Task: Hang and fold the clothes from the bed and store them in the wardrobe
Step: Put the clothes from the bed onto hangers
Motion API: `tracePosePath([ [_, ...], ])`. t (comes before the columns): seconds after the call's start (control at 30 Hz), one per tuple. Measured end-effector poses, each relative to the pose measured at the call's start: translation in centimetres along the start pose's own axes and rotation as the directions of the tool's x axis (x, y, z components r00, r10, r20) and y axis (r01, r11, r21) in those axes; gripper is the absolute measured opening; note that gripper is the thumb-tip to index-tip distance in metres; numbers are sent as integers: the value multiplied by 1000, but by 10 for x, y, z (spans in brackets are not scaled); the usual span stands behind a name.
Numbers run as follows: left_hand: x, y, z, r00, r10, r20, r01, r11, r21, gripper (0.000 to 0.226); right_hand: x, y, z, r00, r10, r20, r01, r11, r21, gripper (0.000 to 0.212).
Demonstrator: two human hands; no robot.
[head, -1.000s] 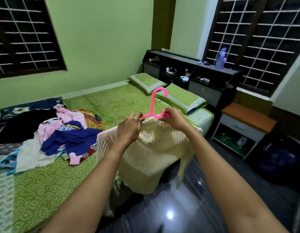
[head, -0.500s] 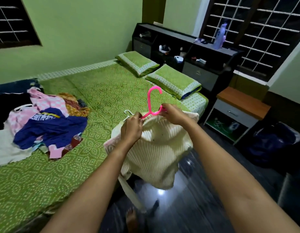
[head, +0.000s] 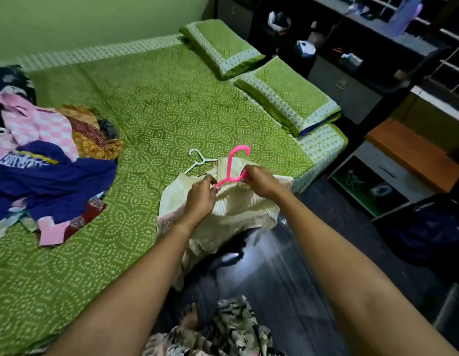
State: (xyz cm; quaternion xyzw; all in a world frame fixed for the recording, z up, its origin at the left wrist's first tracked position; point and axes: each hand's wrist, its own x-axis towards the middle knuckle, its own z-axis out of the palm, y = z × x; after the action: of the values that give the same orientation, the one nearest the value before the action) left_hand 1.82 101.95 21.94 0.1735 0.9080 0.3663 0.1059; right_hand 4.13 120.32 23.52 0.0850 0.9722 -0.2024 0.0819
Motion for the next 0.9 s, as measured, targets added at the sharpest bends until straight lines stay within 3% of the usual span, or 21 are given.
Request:
tracePosePath([
  [0.27,113,-27,16,974,-194,-121,181,977,-114,21,133,17,7,995,-99,15,99,995,15,17],
  [0.47,193,-57,35,893,-415,-177,377,902,-211,20,234,29,33,976,-132,174,129,991,28,19],
  [0.6,223,-78,45,845,-477,-242,432,875,-219,25,282,32,62,961,-120,248,106,992,70,20],
  [0.7,237,-89,58,811,-527,-254,480,848,-225,31,311,34,82,945,-69,321,-18,965,261,25],
  [0.77,245,-91,68,753,-632,-183,564,763,-315,33,320,32,85,897,5,441,-216,878,428,31],
  [0.83,252,-89,71,676,-733,-68,638,629,-443,37,320,29,86,812,72,579,-459,691,558,24],
  [0.9,256,-83,68,623,-778,86,618,422,-664,41,322,27,89,735,104,670,-628,478,615,18],
])
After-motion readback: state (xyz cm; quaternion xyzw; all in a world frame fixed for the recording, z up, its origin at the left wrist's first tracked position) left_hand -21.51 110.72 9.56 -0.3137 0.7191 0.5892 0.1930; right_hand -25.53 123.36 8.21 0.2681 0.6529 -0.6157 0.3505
